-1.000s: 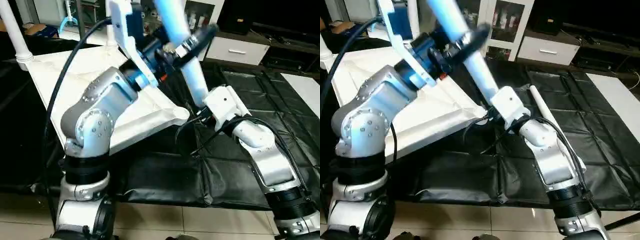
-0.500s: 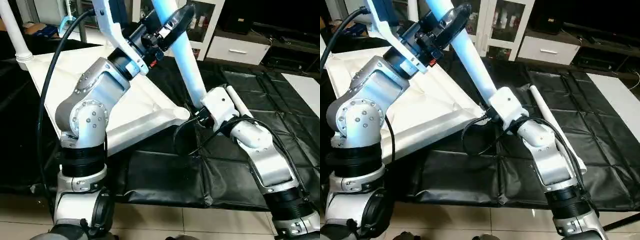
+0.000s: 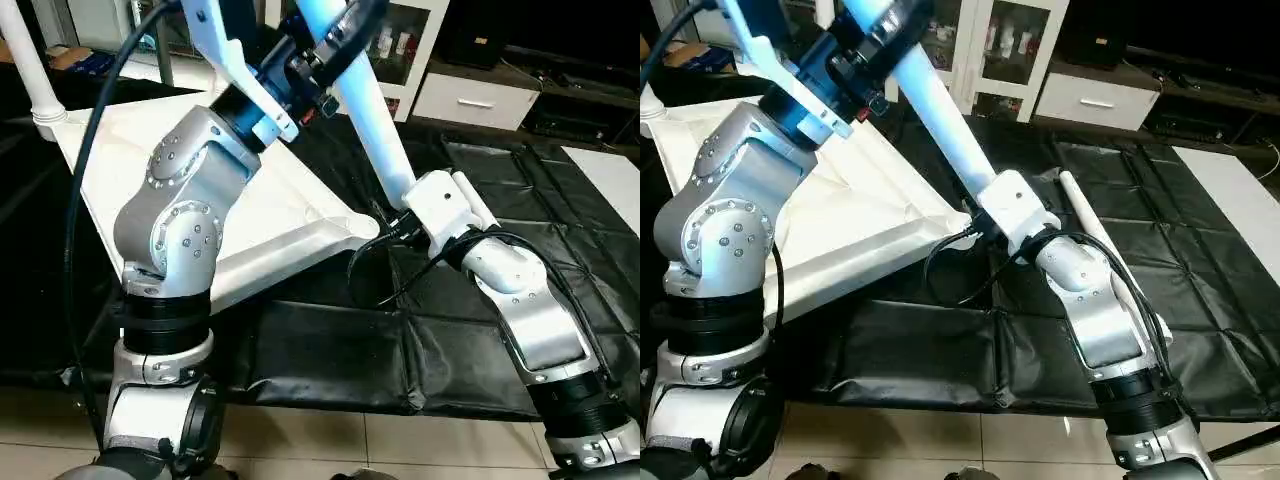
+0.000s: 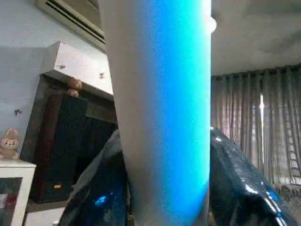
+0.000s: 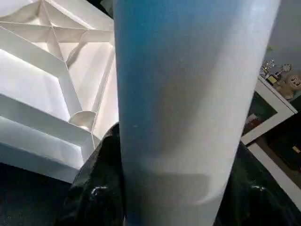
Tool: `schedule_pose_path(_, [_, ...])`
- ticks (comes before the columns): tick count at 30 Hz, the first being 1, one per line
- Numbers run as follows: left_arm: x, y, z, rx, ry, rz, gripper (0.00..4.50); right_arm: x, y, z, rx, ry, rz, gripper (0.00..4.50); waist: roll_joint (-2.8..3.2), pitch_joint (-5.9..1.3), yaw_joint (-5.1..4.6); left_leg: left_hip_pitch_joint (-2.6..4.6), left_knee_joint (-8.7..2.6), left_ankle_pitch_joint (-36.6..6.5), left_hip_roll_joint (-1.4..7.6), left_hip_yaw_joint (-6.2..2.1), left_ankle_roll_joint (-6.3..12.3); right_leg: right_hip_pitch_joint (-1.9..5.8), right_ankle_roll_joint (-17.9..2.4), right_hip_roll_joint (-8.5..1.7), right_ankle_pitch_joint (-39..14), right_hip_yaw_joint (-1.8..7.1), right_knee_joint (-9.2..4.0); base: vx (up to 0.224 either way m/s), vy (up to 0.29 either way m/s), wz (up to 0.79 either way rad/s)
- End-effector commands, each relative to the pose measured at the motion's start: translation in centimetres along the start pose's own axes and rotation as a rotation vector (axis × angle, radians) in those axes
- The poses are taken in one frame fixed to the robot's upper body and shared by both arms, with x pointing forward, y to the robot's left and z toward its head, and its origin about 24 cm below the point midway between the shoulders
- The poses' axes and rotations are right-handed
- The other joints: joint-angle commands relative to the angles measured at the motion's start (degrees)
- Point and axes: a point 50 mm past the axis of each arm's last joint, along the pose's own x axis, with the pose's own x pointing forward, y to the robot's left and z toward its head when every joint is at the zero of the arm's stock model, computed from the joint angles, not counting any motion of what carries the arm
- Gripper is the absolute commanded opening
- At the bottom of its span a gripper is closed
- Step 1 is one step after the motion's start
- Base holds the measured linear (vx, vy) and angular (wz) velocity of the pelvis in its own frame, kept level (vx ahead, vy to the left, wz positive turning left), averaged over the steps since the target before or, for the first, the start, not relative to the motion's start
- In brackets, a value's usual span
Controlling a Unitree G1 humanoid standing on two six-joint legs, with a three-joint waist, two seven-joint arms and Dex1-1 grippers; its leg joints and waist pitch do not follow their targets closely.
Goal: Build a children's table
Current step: Pick table leg
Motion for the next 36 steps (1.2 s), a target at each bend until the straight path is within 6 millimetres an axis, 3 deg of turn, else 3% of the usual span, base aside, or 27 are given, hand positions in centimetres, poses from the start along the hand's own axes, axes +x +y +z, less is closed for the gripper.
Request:
schedule_pose_path(1, [0.6, -0.9, 0.6, 0.018, -0.031, -0.051, 1.87, 0.0, -1.1, 0.9, -0.028, -0.035, -0.037, 2.42, 0.92, -4.32, -0.31, 1.70, -4.54, -17.60, 0.85, -0.79, -3.49, 2.40, -4.85, -1.87, -18.39, 1.54, -4.75, 0.000, 0.000, 0.00])
schedule_pose_path(8, [0.9, -1.4, 0.5, 0.056, -0.045, -0.087, 1.54, 0.1, -1.0, 1.3, -0.057, -0.045, -0.048, 3.03, 1.24, -4.36, -0.33, 1.73, -4.63, -17.71, 0.90, -0.85, -3.76, 2.48, -5.48, -1.84, -16.81, 1.57, -4.56, 0.000, 0.000, 0.00])
schedule_pose_path(12, [0.9, -1.5, 0.6, 0.042, -0.045, -0.100, 1.54, 0.1, -0.9, 1.2, -0.061, -0.038, -0.040, 3.07, 1.26, -4.30, -0.33, 1.98, -4.58, -18.25, 0.93, -0.76, -3.80, 2.29, -5.62, -1.83, -17.15, 1.61, -4.64, 0.000, 0.000, 0.00])
schedule_pose_path(22, [0.8, -1.7, 0.7, 0.028, -0.056, -0.122, 1.54, 0.2, -0.6, 0.6, -0.068, -0.009, 0.003, 3.07, 1.15, -4.33, -0.33, 1.83, -4.61, -17.80, 0.92, -0.77, -3.72, 2.51, -5.85, -1.83, -16.49, 1.62, -4.51, 0.000, 0.000, 0.00])
schedule_pose_path(25, [0.8, -1.6, 0.7, 0.028, -0.059, -0.122, 1.54, 0.2, -0.5, 0.4, -0.064, 0.000, 0.014, 2.73, 0.89, -4.30, -0.34, 1.85, -4.59, -17.84, 0.97, -0.75, -3.61, 2.45, -5.67, -1.91, -17.37, 1.62, -4.61, 0.000, 0.000, 0.00])
schedule_pose_path(36, [0.8, -1.9, 0.9, 0.026, -0.061, -0.154, 1.54, 0.2, -0.6, 0.0, -0.061, 0.025, 0.024, 1.97, 1.01, -4.31, -0.27, 1.87, -4.58, -17.55, 0.94, -0.73, -3.65, 2.44, -5.91, -1.89, -16.86, 1.64, -4.51, 0.000, 0.000, 0.00])
